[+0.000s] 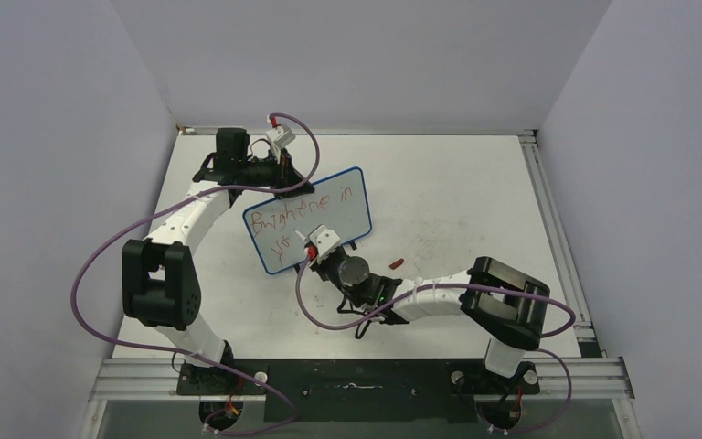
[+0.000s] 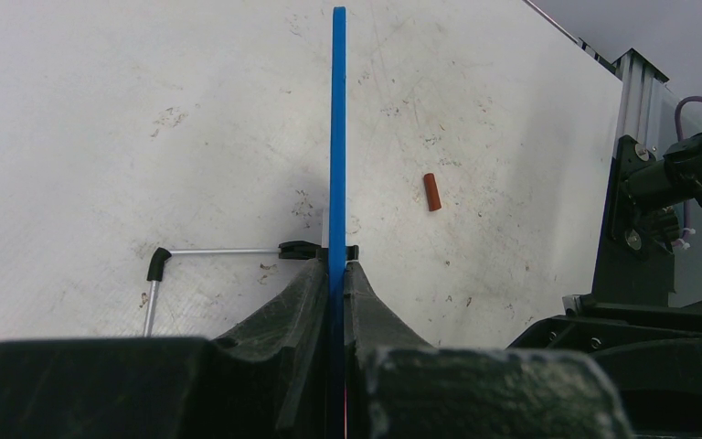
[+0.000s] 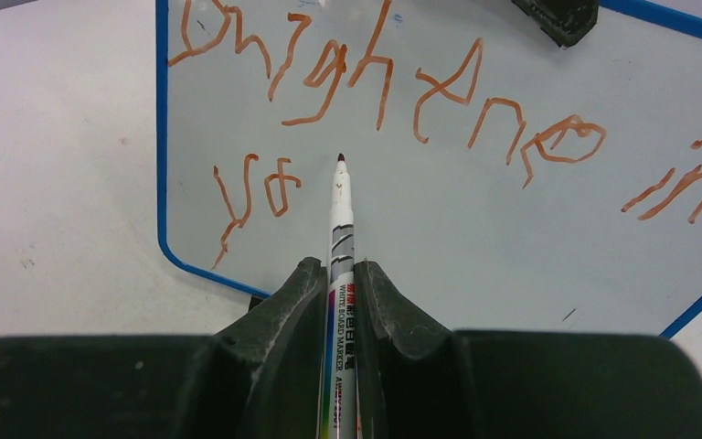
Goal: Write a sentence on the whiteboard
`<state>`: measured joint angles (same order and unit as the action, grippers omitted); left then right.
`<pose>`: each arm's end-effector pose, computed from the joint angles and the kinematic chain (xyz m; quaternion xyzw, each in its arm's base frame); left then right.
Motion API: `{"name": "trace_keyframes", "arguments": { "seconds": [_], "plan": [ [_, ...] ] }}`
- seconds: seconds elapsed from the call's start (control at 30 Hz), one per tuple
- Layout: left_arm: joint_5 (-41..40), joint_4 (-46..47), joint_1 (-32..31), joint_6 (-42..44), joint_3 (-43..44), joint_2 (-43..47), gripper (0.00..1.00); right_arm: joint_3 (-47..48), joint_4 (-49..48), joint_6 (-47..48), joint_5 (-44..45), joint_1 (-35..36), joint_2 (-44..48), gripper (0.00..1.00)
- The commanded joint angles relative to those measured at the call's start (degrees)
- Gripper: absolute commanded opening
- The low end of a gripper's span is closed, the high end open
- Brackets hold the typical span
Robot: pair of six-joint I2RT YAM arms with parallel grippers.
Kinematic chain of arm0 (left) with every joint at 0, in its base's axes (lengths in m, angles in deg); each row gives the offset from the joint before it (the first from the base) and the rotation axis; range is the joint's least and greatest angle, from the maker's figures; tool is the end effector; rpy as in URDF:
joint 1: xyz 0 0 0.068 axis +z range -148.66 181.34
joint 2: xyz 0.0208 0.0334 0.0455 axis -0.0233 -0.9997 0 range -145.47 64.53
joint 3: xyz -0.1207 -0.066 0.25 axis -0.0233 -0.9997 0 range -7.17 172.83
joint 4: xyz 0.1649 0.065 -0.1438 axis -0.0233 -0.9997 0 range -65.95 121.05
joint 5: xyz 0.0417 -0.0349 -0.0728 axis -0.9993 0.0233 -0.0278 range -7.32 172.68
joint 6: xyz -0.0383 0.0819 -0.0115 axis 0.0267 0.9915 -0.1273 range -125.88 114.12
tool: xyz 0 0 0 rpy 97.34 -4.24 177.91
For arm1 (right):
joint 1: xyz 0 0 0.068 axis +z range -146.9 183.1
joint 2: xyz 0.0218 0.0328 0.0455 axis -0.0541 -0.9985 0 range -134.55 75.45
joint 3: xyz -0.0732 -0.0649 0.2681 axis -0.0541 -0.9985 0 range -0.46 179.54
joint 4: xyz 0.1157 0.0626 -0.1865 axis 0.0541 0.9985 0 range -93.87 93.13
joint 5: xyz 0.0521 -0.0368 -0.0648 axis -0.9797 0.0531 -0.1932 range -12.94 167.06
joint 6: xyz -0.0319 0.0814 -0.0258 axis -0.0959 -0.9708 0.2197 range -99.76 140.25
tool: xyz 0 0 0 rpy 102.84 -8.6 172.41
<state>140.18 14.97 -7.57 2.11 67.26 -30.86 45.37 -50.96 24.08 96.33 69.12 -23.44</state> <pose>0.3419 -0.1233 0.2994 0.3274 0.7447 -0.4337 0.3875 0.1818 0.3424 0.2402 -0.3276 0.6647 0.2342 0.6293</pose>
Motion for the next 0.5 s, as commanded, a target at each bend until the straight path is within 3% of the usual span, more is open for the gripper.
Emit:
{"name": "trace_keyframes", "arguments": {
  "seconds": [0.0,0.47],
  "plan": [
    [0.0,-8.2,-0.9,0.1,-2.4,-0.4,0.0,-0.1,-2.6,-0.8,-0.5,-0.7,-0.1,0.05],
    [-0.1,-8.2,-0.9,0.2,-2.4,-0.5,0.0,1.2,-2.1,-1.2,-2.9,-1.1,-3.2,0.05]
  ]
}}
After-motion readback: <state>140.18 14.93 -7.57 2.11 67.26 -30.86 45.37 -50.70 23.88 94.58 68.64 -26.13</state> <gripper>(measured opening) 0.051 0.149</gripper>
